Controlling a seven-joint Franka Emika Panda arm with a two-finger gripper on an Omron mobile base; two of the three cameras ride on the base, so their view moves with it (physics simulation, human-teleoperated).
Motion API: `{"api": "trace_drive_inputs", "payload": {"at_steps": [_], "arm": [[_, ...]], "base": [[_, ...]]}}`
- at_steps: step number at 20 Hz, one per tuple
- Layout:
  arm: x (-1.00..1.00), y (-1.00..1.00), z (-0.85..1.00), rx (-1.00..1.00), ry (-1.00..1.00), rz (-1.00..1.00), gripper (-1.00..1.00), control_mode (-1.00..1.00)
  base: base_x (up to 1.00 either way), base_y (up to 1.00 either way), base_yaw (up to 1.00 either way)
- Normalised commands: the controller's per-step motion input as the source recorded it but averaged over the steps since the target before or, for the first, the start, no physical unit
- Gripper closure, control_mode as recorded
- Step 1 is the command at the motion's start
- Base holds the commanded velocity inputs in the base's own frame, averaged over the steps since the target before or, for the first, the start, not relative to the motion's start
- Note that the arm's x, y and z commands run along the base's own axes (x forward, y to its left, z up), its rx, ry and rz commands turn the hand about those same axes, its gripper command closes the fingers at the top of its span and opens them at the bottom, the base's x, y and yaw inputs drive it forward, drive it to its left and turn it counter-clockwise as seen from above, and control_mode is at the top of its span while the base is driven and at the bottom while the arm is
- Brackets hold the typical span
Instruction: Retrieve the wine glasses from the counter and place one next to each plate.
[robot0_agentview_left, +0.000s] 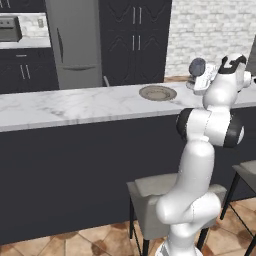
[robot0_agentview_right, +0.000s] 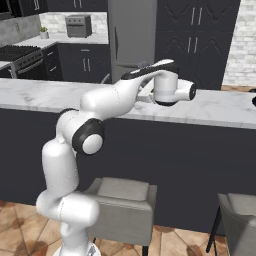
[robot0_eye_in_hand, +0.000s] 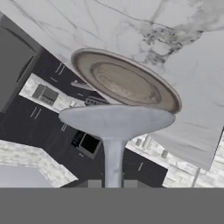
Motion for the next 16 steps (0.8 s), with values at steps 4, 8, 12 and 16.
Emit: {"api": "trace_drive_inputs", "payload": {"at_steps": [4, 8, 12, 16], "arm": [[0.31, 0.00, -0.21, 0.03, 0.05, 0.08, 1.00, -1.00], [0.36, 0.00, -0.12, 0.03, 0.06, 0.06, 1.00, -1.00], [0.46, 0.00, -0.02, 0.00, 0.12, 0.01, 1.00, -1.00], [0.26, 0.00, -0.04, 0.00, 0.10, 0.00, 1.00, -1.00]], "base": [[0.00, 0.00, 0.00], [0.00, 0.00, 0.00], [0.00, 0.00, 0.00], [0.00, 0.00, 0.00]]}}
